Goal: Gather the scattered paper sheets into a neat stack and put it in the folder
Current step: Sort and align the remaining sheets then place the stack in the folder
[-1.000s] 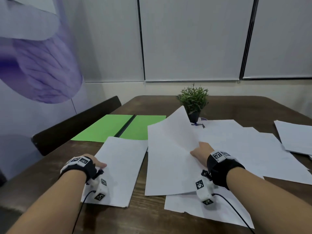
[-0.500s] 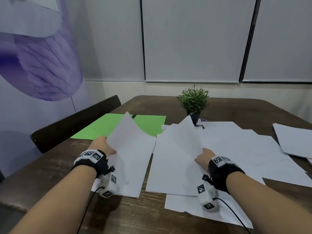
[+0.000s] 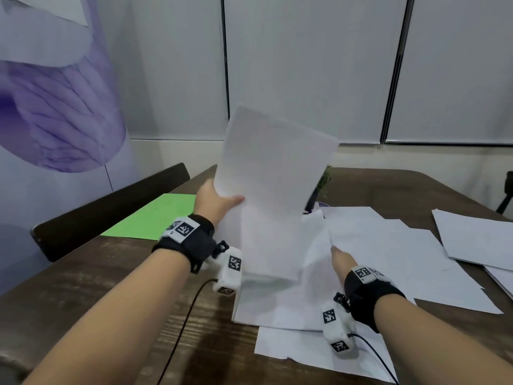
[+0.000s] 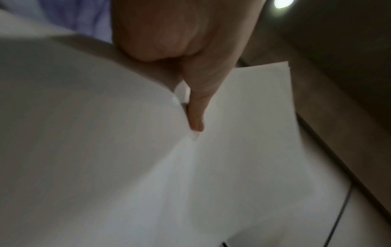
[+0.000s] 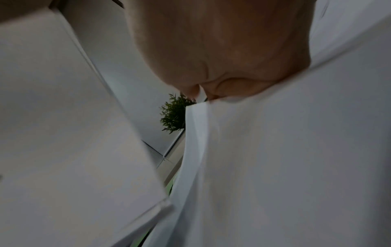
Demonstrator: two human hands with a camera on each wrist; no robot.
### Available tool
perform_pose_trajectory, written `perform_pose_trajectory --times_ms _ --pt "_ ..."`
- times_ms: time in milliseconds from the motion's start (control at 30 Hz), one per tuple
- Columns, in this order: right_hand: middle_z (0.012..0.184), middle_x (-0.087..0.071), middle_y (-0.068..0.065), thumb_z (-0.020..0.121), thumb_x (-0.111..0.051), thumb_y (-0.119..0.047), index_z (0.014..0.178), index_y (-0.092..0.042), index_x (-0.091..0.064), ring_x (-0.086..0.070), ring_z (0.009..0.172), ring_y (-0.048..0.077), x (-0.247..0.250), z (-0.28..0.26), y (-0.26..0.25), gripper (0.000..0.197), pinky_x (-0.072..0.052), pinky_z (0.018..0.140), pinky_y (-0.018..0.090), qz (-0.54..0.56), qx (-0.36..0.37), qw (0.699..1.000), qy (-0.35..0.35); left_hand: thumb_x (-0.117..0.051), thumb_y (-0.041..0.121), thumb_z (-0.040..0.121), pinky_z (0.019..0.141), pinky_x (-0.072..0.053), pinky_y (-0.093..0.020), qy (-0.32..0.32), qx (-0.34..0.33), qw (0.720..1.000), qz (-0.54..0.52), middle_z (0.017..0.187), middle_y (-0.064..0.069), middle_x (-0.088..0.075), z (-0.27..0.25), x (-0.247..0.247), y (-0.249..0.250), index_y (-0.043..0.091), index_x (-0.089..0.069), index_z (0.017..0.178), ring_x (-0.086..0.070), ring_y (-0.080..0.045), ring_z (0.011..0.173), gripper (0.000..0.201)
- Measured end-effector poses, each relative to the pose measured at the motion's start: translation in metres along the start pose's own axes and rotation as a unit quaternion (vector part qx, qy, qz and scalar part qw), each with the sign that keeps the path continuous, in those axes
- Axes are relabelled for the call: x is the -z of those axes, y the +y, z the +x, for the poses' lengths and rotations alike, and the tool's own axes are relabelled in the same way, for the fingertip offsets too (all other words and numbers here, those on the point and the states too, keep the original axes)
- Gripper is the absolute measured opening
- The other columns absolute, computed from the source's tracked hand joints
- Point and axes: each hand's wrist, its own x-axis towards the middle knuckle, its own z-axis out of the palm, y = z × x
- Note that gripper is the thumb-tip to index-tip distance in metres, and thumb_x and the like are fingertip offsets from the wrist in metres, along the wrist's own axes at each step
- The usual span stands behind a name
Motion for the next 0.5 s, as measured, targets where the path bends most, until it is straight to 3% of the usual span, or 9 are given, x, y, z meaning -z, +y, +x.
perform_pose_trajectory --times_ms 67,133,200,267,333,433,500 --pt "0.15 -0.036 0.017 0.098 -0.018 -0.059 0.145 0.0 -0.034 -0.034 0.139 0.032 0.003 0.005 0.003 0.077 -0.023 0.116 0.038 0.09 -0.018 0.996 0.007 -0.091 0.023 0.051 0.087 -0.055 -0.042 -0.057 0.087 0.995 -0.013 0.102 -0.007 -0.07 -0.01 -0.022 -0.025 0.005 -0.064 0.104 -0.067 -0.022 0.092 0.062" --pt "0.156 -0.027 0.01 0.073 -0.017 -0.089 0.15 -0.01 -0.026 -0.026 0.144 0.028 0.002 0.027 0.015 0.111 -0.017 0.119 0.044 0.162 -0.029 0.986 -0.01 -0.09 0.02 0.059 0.088 -0.054 -0.039 -0.091 0.137 0.985 0.044 0.105 -0.008 -0.069 -0.023 -0.04 -0.049 0.0 -0.064 0.106 -0.067 -0.023 0.095 0.057" --pt "0.156 -0.026 0.006 0.047 -0.029 -0.101 0.151 -0.018 -0.025 -0.026 0.144 0.027 -0.001 0.047 0.027 0.133 -0.022 0.118 0.046 0.2 -0.029 0.978 -0.048 -0.084 0.022 0.07 0.093 -0.051 -0.035 -0.131 0.181 0.969 0.108 0.117 -0.009 -0.066 -0.034 -0.055 -0.066 -0.002 -0.061 0.116 -0.064 -0.025 0.103 0.056" --pt "0.149 -0.039 0.007 0.064 -0.053 -0.085 0.148 -0.014 -0.034 -0.036 0.139 0.027 0.0 0.034 0.022 0.112 -0.038 0.106 0.04 0.146 -0.026 0.986 -0.071 -0.071 0.029 0.084 0.1 -0.044 -0.027 -0.208 0.211 0.929 0.221 0.132 -0.008 -0.056 -0.046 -0.061 -0.069 -0.002 -0.05 0.129 -0.056 -0.025 0.119 0.058" --pt "0.14 -0.048 0.01 0.068 -0.077 -0.053 0.143 -0.006 -0.04 -0.046 0.13 0.03 0.0 0.02 0.018 0.096 -0.044 0.091 0.035 0.052 -0.01 0.995 -0.087 -0.06 0.034 0.091 0.098 -0.038 -0.023 -0.224 0.21 0.91 0.277 0.139 -0.008 -0.051 -0.051 -0.062 -0.066 0.003 -0.045 0.136 -0.05 -0.022 0.126 0.057" --pt "0.136 -0.05 0.017 0.079 -0.075 -0.02 0.143 0.001 -0.032 -0.051 0.122 0.034 -0.005 0.018 0.018 0.08 -0.044 0.1 0.037 -0.016 0.007 0.998 -0.067 -0.054 0.037 0.095 0.099 -0.035 -0.023 -0.263 0.18 0.888 0.331 0.143 -0.008 -0.047 -0.051 -0.065 -0.062 0.005 -0.041 0.14 -0.046 -0.022 0.129 0.057" --pt "0.133 -0.05 0.018 0.083 -0.068 -0.008 0.141 0.0 -0.031 -0.053 0.117 0.031 -0.006 0.014 0.017 0.069 -0.048 0.091 0.033 -0.043 0.033 0.997 -0.058 -0.056 0.038 0.094 0.098 -0.037 -0.023 -0.285 0.171 0.876 0.351 0.141 -0.008 -0.049 -0.047 -0.069 -0.062 0.004 -0.042 0.138 -0.047 -0.022 0.128 0.058"
